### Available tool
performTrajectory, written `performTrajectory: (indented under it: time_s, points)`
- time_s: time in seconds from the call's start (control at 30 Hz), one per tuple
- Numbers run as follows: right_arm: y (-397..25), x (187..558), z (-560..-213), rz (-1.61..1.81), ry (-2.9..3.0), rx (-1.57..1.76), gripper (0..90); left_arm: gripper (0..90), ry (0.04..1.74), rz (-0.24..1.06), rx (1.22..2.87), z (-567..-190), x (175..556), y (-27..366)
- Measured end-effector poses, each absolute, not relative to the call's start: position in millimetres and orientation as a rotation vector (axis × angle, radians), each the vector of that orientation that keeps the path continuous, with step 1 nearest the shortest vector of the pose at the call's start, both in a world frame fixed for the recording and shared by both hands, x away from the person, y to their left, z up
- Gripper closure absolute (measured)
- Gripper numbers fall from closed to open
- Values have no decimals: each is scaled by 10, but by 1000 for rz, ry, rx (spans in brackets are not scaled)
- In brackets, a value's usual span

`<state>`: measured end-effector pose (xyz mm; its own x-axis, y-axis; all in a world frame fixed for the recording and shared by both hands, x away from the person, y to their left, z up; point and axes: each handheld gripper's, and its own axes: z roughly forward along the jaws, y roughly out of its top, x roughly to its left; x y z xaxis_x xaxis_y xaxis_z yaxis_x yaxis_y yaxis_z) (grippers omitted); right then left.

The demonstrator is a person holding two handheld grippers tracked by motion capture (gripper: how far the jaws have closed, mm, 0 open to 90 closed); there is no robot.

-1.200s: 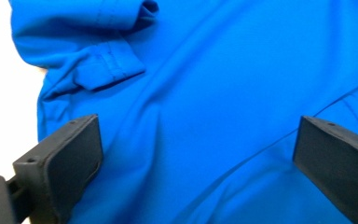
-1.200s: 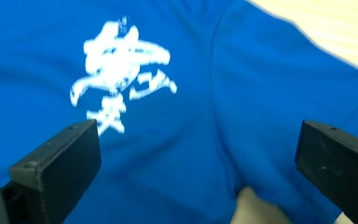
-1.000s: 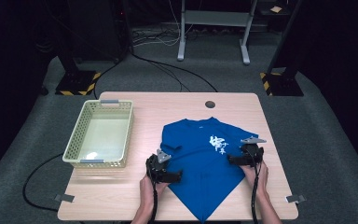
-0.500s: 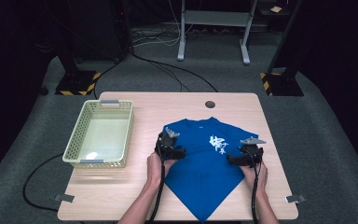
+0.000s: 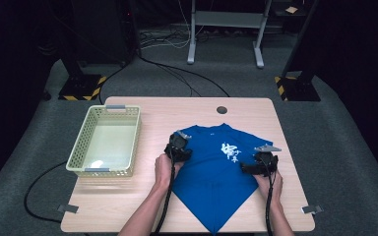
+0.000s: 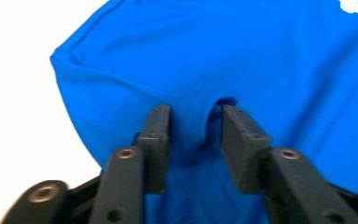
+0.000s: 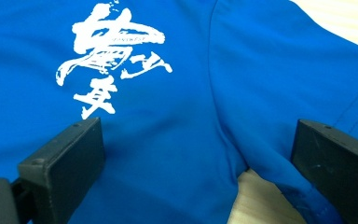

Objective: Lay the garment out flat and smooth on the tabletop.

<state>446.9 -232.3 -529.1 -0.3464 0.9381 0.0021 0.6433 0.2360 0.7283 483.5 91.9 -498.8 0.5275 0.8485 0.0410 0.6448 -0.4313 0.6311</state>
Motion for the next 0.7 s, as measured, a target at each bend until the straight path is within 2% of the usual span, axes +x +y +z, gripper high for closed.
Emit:
performTrajectory:
  time_s: [0.13,0.3,0.7]
  points:
    - [-2323,4469,-5291,899,2074,1449,25,757,1205,474,2188,-4977,4841,982]
    - [-2324,4469,-5291,900,2072,1450,27,836,1206,466,2169,-4966,4852,1042]
    - [-2325,4470,-5291,899,2072,1451,28,849,1262,462,2086,-4916,4884,1290]
